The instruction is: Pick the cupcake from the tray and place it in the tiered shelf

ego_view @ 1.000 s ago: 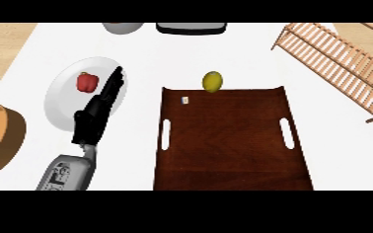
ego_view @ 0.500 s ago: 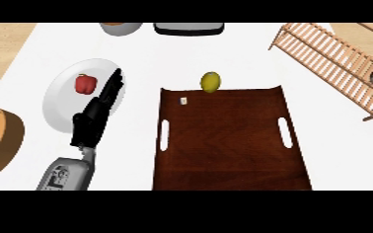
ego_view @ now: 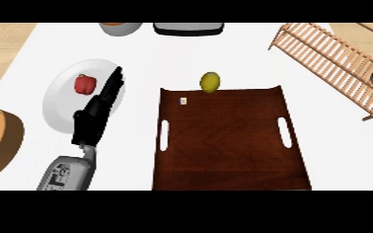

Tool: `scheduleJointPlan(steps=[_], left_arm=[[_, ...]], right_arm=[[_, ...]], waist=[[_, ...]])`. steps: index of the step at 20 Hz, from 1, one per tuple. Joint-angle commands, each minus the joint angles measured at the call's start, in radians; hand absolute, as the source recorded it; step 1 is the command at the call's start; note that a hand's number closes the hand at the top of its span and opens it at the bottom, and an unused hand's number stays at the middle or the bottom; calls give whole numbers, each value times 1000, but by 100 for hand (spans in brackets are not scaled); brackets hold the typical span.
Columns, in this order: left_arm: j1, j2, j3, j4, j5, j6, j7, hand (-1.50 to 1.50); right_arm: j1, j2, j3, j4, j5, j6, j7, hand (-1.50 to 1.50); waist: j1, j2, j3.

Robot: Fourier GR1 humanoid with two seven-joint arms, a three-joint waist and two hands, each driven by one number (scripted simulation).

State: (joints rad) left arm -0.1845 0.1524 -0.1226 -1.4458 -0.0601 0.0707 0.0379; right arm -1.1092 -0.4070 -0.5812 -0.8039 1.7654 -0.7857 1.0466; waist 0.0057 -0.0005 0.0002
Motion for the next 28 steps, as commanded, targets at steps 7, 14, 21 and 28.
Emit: scheduleJointPlan(steps=[7, 14, 21, 28], left_arm=[[28, -1, 7, -3, -12, 1, -18, 0], [27, 12, 40, -9, -3, 6, 2, 0], [59, 5, 39, -23, -12, 24, 1, 0], [42, 25, 73, 1, 6, 12, 7, 0]], right_arm=[[-38, -7, -16, -289, -21, -62, 65, -150], [55, 105, -75, -666, 69, 172, 161, -150], [152, 243, -100, -997, 29, 491, 128, -150], [293, 371, -88, -1421, -24, 765, 31, -150]], waist=[[-13, -8, -1], [-38, -18, -1], [-72, -33, -2], [-98, -37, -2]])
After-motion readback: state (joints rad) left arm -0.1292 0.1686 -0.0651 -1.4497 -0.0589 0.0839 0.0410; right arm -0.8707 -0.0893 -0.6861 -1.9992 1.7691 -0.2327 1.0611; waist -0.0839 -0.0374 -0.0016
